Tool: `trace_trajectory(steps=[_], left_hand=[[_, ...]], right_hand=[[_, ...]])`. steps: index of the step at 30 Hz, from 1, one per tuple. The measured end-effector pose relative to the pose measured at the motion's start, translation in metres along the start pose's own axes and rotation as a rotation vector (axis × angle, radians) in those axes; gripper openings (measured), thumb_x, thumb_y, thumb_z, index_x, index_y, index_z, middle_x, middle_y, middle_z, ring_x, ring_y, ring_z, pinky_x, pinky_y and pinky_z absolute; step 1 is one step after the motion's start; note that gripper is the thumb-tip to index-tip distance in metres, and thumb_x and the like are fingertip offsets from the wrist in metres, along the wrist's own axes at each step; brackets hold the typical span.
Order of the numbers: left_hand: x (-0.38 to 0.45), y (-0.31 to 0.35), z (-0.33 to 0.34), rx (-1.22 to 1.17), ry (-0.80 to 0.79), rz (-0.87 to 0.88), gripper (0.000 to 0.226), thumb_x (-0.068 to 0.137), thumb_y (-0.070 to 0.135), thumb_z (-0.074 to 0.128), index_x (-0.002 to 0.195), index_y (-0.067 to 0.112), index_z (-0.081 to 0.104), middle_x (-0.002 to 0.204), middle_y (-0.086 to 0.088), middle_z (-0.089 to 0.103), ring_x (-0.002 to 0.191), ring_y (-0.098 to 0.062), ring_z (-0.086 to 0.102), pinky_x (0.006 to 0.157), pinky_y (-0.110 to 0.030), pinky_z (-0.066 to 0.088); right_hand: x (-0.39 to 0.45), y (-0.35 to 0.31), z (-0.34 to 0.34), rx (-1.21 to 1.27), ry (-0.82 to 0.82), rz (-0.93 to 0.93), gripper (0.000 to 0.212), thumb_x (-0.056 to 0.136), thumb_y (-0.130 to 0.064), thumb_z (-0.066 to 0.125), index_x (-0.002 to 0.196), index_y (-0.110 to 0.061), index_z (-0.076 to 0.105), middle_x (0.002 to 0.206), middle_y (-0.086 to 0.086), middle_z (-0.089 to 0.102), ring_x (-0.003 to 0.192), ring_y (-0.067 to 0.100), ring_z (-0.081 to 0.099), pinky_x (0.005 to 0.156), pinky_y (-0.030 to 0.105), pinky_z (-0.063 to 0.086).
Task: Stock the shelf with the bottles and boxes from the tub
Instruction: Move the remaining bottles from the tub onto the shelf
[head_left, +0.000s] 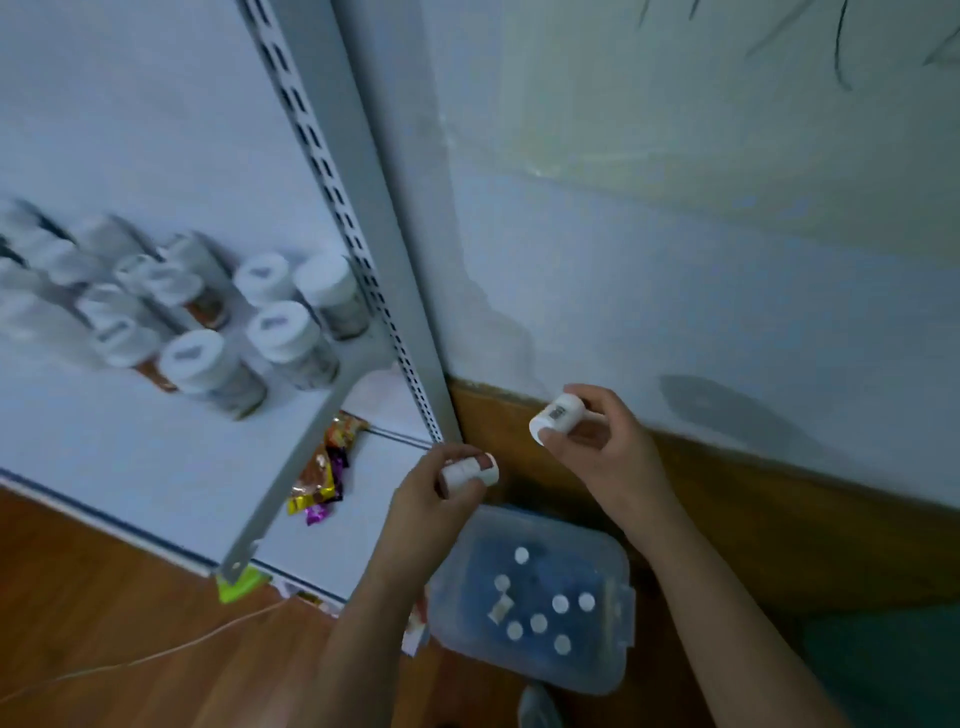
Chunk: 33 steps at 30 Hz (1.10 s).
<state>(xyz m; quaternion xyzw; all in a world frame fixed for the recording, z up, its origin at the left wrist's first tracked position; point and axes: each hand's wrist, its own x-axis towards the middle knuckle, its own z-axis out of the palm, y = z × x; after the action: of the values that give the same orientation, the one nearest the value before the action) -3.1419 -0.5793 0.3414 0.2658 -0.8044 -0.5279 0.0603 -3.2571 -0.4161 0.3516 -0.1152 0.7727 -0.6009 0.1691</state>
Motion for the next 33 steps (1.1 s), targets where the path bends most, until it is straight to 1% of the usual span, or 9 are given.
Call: trace_trajectory(steps=[4, 8, 11, 19, 23, 25, 27, 29, 33], left_hand=[[-0.029, 0.055, -0.06, -0.057, 0.047, 0.154, 0.018, 0.088, 0.005, 0.065, 0.099, 0.019, 0.066, 0.062, 0.025, 0.059, 0.054, 0.004, 0.05, 0.052, -0.006, 0.037], [-0.065, 0.082, -0.124, -0.102, 0.118, 0.216, 0.018, 0.088, 0.012, 0.069, 0.102, 0.022, 0.066, 0.07, 0.02, 0.064, 0.053, 0.002, 0.051, 0.053, -0.012, 0.04], [-0.097, 0.088, -0.173, -0.133, 0.17, 0.256, 0.017, 0.089, 0.012, 0.069, 0.102, 0.023, 0.067, 0.089, 0.011, 0.073, 0.072, -0.006, 0.062, 0.065, -0.021, 0.051], [-0.204, 0.042, -0.3, -0.151, 0.37, 0.214, 0.015, 0.089, 0.025, 0.071, 0.103, 0.024, 0.074, 0.097, 0.006, 0.075, 0.087, -0.01, 0.068, 0.072, -0.02, 0.05], [-0.251, 0.009, -0.344, -0.156, 0.557, 0.136, 0.019, 0.088, 0.046, 0.066, 0.099, 0.034, 0.075, 0.069, -0.006, 0.057, 0.06, -0.011, 0.047, 0.056, -0.023, 0.035], [-0.273, -0.005, -0.36, -0.176, 0.612, 0.115, 0.026, 0.088, 0.049, 0.062, 0.099, 0.028, 0.074, 0.069, -0.006, 0.052, 0.058, -0.016, 0.045, 0.054, -0.027, 0.035], [-0.291, -0.015, -0.373, -0.206, 0.627, 0.103, 0.028, 0.09, 0.046, 0.063, 0.105, 0.024, 0.072, 0.085, 0.001, 0.07, 0.074, -0.017, 0.065, 0.066, -0.026, 0.053], [-0.306, -0.022, -0.384, -0.301, 0.641, 0.096, 0.024, 0.091, 0.031, 0.065, 0.109, 0.016, 0.071, 0.1, 0.001, 0.075, 0.092, -0.013, 0.071, 0.078, -0.024, 0.056], [-0.317, -0.033, -0.405, -0.287, 0.697, 0.078, 0.018, 0.089, 0.025, 0.069, 0.104, 0.017, 0.073, 0.093, 0.002, 0.075, 0.083, -0.004, 0.069, 0.071, -0.015, 0.052]], right_hand=[[-0.021, -0.075, 0.01, 0.135, -0.063, -0.112, 0.042, 0.08, -0.033, 0.079, 0.117, -0.04, 0.059, 0.113, -0.021, 0.064, 0.098, -0.004, 0.065, 0.072, 0.014, 0.054], [-0.049, -0.134, 0.038, 0.238, -0.201, -0.196, 0.044, 0.081, -0.035, 0.075, 0.121, -0.041, 0.058, 0.115, -0.022, 0.065, 0.106, -0.001, 0.064, 0.093, 0.032, 0.054], [-0.071, -0.172, 0.07, 0.335, -0.293, -0.241, 0.06, 0.072, -0.034, 0.079, 0.128, -0.037, 0.056, 0.119, -0.02, 0.065, 0.11, 0.009, 0.066, 0.093, 0.036, 0.055], [-0.133, -0.24, 0.176, 0.341, -0.576, -0.406, 0.053, 0.083, 0.0, 0.073, 0.119, -0.037, 0.063, 0.116, -0.003, 0.069, 0.104, 0.017, 0.067, 0.08, 0.026, 0.053], [-0.166, -0.255, 0.233, 0.328, -0.676, -0.433, 0.06, 0.082, 0.004, 0.071, 0.123, -0.039, 0.063, 0.114, 0.002, 0.07, 0.103, 0.017, 0.065, 0.092, 0.037, 0.053], [-0.183, -0.258, 0.26, 0.322, -0.712, -0.45, 0.06, 0.084, 0.005, 0.069, 0.123, -0.04, 0.062, 0.114, 0.0, 0.07, 0.102, 0.015, 0.065, 0.094, 0.038, 0.051], [-0.199, -0.26, 0.284, 0.309, -0.754, -0.462, 0.057, 0.087, 0.003, 0.066, 0.123, -0.041, 0.062, 0.114, -0.003, 0.07, 0.104, 0.013, 0.066, 0.092, 0.036, 0.052], [-0.211, -0.259, 0.305, 0.309, -0.79, -0.464, 0.053, 0.091, 0.002, 0.062, 0.125, -0.039, 0.061, 0.116, -0.003, 0.07, 0.107, 0.015, 0.066, 0.095, 0.04, 0.052], [-0.226, -0.26, 0.34, 0.303, -0.834, -0.455, 0.049, 0.094, -0.003, 0.06, 0.126, -0.04, 0.06, 0.117, -0.001, 0.07, 0.109, 0.019, 0.067, 0.094, 0.04, 0.055]])
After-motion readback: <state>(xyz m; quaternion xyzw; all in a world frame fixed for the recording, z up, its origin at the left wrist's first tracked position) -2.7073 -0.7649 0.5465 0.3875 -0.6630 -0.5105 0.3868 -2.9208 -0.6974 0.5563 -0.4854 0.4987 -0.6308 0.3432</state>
